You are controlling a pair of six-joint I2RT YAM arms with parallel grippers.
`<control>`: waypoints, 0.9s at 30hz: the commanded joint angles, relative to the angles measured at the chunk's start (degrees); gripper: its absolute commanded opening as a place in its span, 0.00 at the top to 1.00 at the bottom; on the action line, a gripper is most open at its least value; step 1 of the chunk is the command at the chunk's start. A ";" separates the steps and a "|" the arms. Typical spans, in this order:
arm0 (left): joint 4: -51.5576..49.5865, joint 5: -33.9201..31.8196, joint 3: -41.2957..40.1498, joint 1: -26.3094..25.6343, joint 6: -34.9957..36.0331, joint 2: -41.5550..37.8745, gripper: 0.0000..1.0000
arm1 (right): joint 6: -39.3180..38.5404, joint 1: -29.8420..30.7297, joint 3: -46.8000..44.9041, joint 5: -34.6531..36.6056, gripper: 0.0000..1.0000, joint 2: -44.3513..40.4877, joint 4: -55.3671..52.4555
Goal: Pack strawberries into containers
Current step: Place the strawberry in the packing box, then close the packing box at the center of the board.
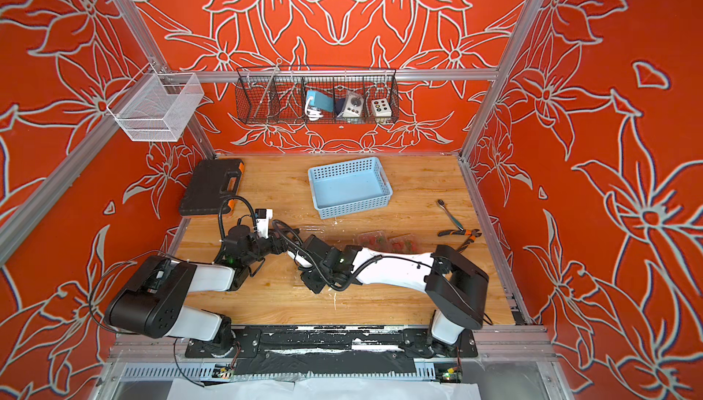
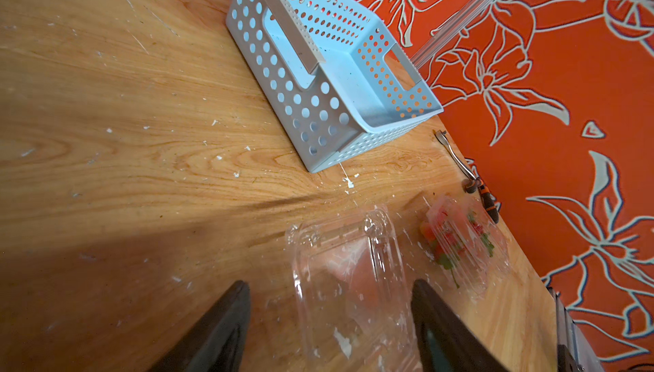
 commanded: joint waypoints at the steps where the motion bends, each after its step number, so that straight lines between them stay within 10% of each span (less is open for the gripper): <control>1: 2.26 2.73 1.33 0.45 0.30 1.26 0.29 | 2.20 -1.80 -2.78 4.04 0.62 -4.88 0.41; 27: 7.28 10.01 5.22 -4.35 1.86 12.42 0.30 | 6.69 -12.27 -14.06 1.26 0.60 -20.80 2.13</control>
